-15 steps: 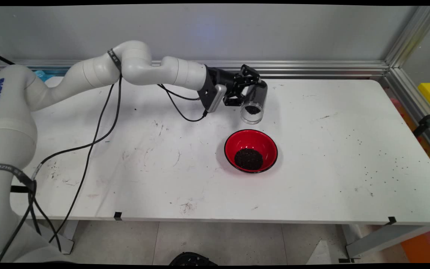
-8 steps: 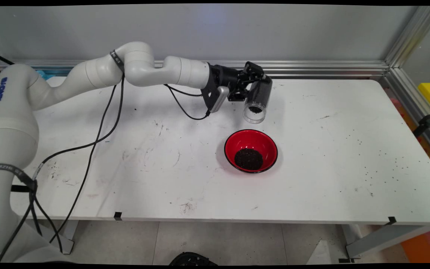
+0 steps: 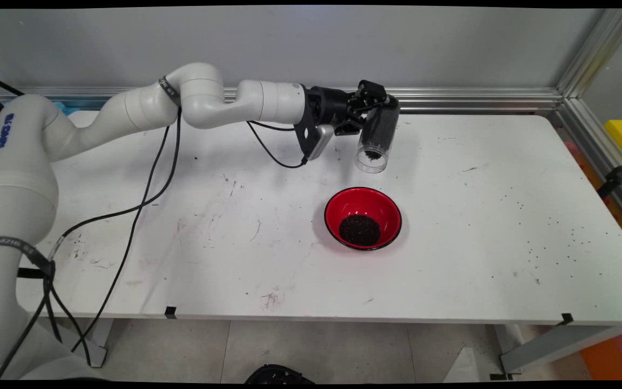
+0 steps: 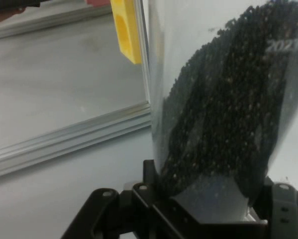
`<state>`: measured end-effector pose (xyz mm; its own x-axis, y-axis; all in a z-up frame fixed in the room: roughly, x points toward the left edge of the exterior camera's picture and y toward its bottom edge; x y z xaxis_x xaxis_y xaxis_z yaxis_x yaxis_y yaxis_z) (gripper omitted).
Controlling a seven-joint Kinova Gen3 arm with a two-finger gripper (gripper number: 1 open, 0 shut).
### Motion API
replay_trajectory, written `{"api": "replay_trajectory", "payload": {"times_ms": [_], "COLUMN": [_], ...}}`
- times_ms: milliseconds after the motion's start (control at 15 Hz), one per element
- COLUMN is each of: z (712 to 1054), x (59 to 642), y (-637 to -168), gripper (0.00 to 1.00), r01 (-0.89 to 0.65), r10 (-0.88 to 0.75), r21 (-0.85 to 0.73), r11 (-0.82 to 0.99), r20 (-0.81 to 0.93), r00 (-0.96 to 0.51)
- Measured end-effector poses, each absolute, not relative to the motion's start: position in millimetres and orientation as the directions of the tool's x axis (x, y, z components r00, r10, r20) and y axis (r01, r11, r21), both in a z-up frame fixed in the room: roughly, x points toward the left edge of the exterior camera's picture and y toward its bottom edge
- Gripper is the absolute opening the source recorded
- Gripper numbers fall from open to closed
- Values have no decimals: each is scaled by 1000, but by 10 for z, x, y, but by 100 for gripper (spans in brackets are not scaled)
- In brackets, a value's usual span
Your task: Pour the black seasoning powder in the red bowl
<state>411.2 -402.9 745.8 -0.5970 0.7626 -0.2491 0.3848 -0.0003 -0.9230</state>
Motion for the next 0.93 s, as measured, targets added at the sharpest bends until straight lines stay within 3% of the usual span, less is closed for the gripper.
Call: {"api": "replay_trajectory", "payload": {"times_ms": [933], "z": [7359], "x": [4074], "y": [-3747], "gripper": [0], "r01": [429], "r10": [740], "r21": [-898], "r11": [-94], "r20": [-351], "r00": [-573]}}
